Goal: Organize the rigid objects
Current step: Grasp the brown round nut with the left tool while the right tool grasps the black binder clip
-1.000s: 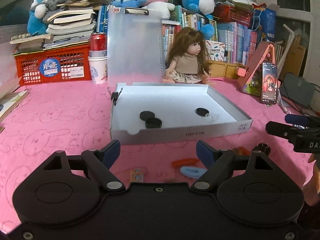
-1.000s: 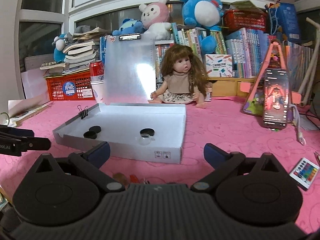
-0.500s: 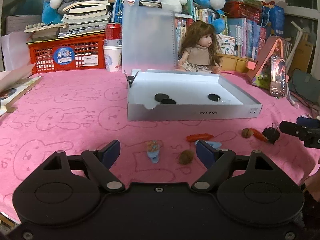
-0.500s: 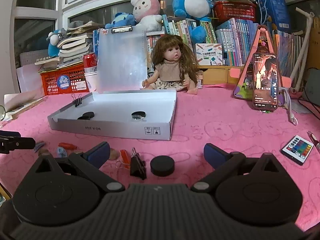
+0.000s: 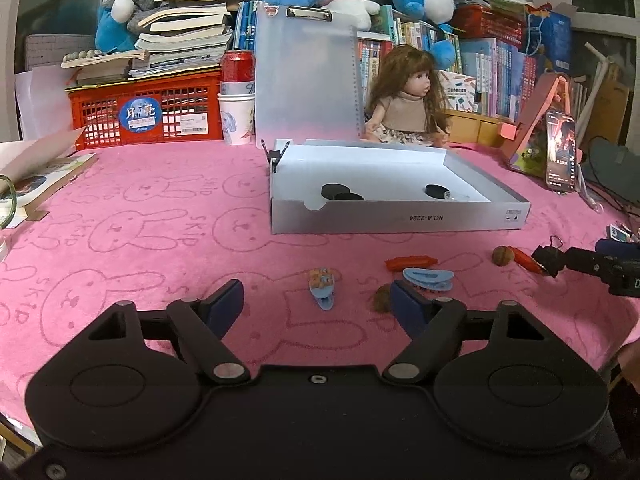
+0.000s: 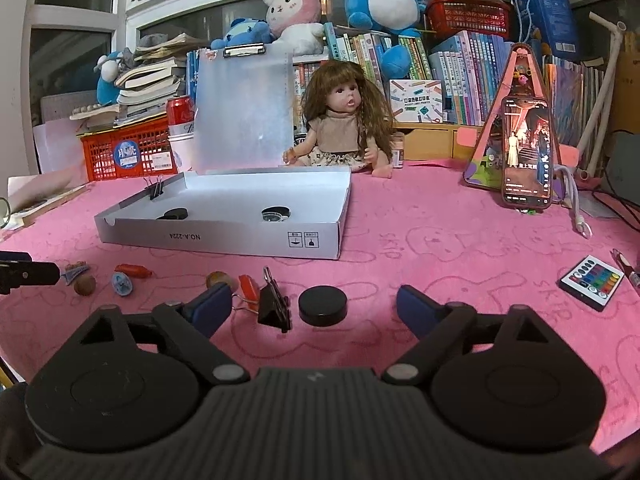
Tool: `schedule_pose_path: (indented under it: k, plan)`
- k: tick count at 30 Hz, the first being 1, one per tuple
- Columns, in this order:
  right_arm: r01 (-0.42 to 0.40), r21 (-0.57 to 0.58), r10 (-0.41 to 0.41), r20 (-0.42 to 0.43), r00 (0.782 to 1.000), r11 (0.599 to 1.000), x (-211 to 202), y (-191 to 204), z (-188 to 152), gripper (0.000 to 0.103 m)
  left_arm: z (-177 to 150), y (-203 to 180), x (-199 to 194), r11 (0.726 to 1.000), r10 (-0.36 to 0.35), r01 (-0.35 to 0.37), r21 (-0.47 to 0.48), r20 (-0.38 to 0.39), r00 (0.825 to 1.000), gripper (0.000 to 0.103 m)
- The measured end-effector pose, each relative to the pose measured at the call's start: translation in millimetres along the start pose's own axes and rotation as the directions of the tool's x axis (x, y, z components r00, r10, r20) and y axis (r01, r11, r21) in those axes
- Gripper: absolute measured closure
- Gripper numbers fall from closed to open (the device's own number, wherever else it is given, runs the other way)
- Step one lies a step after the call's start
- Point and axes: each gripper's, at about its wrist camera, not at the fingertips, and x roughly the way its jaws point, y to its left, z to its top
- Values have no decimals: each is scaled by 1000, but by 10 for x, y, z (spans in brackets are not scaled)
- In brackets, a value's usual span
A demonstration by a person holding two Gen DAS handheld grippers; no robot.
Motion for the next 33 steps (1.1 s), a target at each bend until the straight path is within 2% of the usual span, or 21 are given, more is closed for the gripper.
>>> schedule_pose_path:
  k: [3,9,11,16,20,29,33]
  plan:
    - [7,7,-8,9,1000,1000,-11,-12,8,18,1,11,-7,1000,-10,10,-13,-8,1000,36]
    - [-46,-12,46,-5,999,999,-15,68,-1,38,-3,20,-40,998,-47,46,-36,-25,999,62]
    - [-68,-28,68,-18,998,997,3,130,-10,42,2,4,-48,996,-73,71,-48,-38,997,72]
    - [-88,-59,86,-43,995,994,90,244,-40,42,-2,-113,-37,991,-131,130,-25,-43,990,72]
    - [-92,-48,90,-49,995,995,166,267,-30,42,-3,-224,53,992,-124,124,3,-32,992,72]
    - [-80,-170,76,-33,997,982,230,415,-10,42,33,-321,242,991,-131,131,15,-35,991,72]
    - [-71,-207,66,-31,997,976,244,440,-14,49,20,-336,281,991,-131,132,23,-42,991,72]
